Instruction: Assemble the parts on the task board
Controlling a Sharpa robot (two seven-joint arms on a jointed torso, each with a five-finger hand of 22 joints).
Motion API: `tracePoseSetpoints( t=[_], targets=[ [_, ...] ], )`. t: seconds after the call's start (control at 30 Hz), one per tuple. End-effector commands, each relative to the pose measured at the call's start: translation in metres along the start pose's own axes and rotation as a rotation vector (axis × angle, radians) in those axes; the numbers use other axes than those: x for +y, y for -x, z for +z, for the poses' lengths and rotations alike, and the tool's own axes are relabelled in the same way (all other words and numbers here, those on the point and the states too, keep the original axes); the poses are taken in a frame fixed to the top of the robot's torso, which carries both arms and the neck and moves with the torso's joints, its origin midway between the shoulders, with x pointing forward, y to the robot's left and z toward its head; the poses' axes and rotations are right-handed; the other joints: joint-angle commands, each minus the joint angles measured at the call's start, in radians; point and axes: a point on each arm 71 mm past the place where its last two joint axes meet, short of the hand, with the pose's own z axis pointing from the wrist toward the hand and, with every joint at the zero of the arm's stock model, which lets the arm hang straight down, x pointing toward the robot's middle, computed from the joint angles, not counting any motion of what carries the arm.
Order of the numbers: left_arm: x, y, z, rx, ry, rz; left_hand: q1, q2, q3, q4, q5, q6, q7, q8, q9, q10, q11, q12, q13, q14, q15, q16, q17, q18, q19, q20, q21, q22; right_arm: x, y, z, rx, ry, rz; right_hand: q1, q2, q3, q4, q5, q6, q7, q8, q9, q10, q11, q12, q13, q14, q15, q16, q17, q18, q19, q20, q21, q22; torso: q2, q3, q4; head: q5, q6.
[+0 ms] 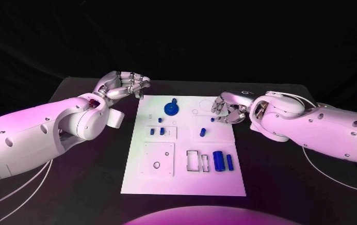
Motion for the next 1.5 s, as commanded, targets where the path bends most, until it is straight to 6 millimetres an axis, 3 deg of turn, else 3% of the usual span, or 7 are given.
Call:
tracePoseSetpoints(
  t=[0.03, 0.4, 0.63, 1.5],
  targets=[
    [-0.003, 0.001, -0.001, -0.039, -0.034, -0.121, -0.009, -0.001, -0.009, 0.001, -0.004, 0.008, -0.006, 0.008, 0.002, 0.009, 0.000, 0.008, 0.002, -0.009, 0.000, -0.008, -0.003, 0.011, -0.007, -0.002, -0.009, -0.004, 0.002, -0.002, 0.002, 0.021, -0.030, -0.135, -0.007, 0.000, -0.007, 0.000, 0.000, -0.001, 0.001, -0.004, 0.001, -0.001, -0.001, -0.005, 0.001, 0.048, 0.005, 0.014, 0.013, -0.011, 0.011, 0.001, 0.021, 0.019, 0.001, -0.0008, 0.0004, -0.002, 0.000],
    [-0.005, 0.000, -0.003, -0.050, -0.049, -0.145, 0.002, 0.006, -0.012, -0.003, -0.001, 0.023, -0.013, 0.019, 0.008, 0.021, -0.007, 0.021, 0.006, -0.011, -0.005, -0.013, -0.010, 0.012, -0.001, -0.005, -0.023, -0.015, 0.013, -0.008, 0.006, 0.026, -0.019, -0.163, -0.002, 0.010, 0.004, 0.002, 0.002, 0.019, -0.007, 0.004, 0.009, 0.020, -0.007, 0.002, 0.004, 0.047, 0.002, 0.045, 0.035, -0.021, 0.031, 0.001, 0.082, 0.074, 0.001, 0.0000, -0.0005, -0.001, -0.004],
    [-0.005, 0.000, -0.004, -0.050, -0.047, -0.152, 0.005, 0.007, -0.013, -0.005, -0.001, 0.022, -0.012, 0.019, 0.008, 0.023, -0.008, 0.023, 0.007, -0.012, -0.006, -0.015, -0.012, 0.012, 0.000, -0.006, -0.025, -0.016, 0.015, -0.012, 0.008, 0.038, -0.020, -0.167, 0.016, 0.028, 0.044, -0.007, -0.017, 0.042, -0.017, 0.014, 0.018, 0.048, -0.017, 0.007, 0.004, 0.044, -0.005, 0.060, 0.037, -0.030, 0.049, -0.005, 0.135, 0.122, 0.000, -0.0004, 0.0002, 0.000, -0.007],
    [-0.004, 0.002, -0.006, -0.054, -0.024, -0.151, 0.013, 0.004, -0.014, -0.010, -0.001, 0.012, -0.006, 0.014, 0.006, 0.013, -0.004, 0.022, 0.006, -0.016, -0.004, -0.020, -0.017, 0.011, 0.003, -0.008, -0.031, -0.020, 0.018, -0.030, 0.013, 0.063, -0.035, -0.204, 0.035, 0.041, 0.099, -0.036, -0.033, 0.072, -0.030, 0.029, 0.038, 0.094, -0.031, 0.015, 0.011, 0.043, -0.016, 0.080, 0.041, -0.045, 0.081, -0.014, 0.213, 0.192, -0.001, 0.0001, -0.0004, 0.002, -0.018]
  ],
)
